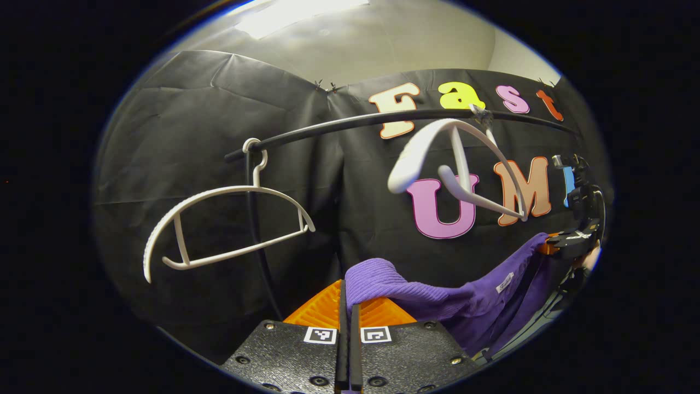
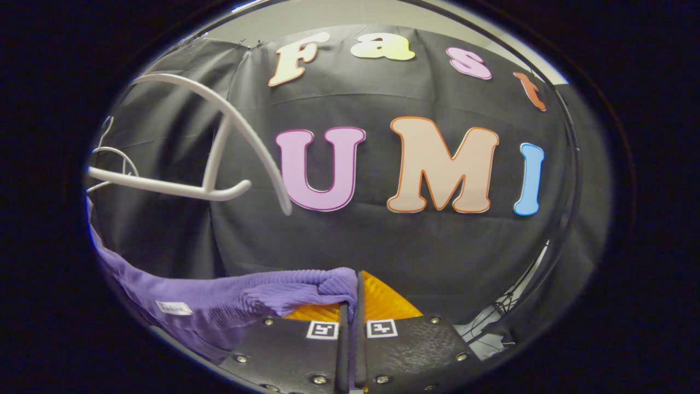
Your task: Grasp the clothes on the hanger with both hands and then place them into the laundry hamper below.
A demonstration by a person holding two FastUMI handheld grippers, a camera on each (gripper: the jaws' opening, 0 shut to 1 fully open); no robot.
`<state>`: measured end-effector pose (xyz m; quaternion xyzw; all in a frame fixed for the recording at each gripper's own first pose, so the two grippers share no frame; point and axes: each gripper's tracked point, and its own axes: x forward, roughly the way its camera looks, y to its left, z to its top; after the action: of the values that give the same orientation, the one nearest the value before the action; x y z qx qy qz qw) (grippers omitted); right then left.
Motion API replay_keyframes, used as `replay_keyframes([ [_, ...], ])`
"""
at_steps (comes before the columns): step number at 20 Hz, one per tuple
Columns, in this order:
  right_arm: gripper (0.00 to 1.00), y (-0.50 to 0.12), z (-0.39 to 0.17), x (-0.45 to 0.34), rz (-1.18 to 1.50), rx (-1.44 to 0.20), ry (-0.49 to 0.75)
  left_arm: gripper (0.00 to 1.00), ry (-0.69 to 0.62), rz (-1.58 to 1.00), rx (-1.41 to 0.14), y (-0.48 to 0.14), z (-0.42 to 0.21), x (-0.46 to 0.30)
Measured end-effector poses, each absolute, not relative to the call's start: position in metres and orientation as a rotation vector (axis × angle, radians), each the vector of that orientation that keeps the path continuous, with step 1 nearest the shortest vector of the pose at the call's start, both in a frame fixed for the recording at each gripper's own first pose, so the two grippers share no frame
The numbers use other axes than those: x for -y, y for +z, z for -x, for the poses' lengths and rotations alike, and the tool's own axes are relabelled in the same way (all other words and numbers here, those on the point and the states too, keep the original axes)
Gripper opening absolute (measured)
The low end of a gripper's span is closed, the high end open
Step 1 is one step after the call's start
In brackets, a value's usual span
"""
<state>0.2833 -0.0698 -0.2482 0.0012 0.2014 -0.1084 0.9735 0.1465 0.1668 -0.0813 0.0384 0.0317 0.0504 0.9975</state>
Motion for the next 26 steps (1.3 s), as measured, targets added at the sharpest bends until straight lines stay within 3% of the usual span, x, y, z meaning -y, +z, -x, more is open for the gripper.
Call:
replay_keyframes([
  [17,0.05,-0.238,-0.267,-0.024,-0.084,-0.396,-0.023,0.02,-0.085,-0.053,-0.14,-0.154,-0.173,-0.063],
  [26,0.05,-0.261,-0.262,-0.047,-0.078,-0.445,0.017,0.02,-0.172,-0.077,-0.219,-0.198,-0.233,-0.002],
])
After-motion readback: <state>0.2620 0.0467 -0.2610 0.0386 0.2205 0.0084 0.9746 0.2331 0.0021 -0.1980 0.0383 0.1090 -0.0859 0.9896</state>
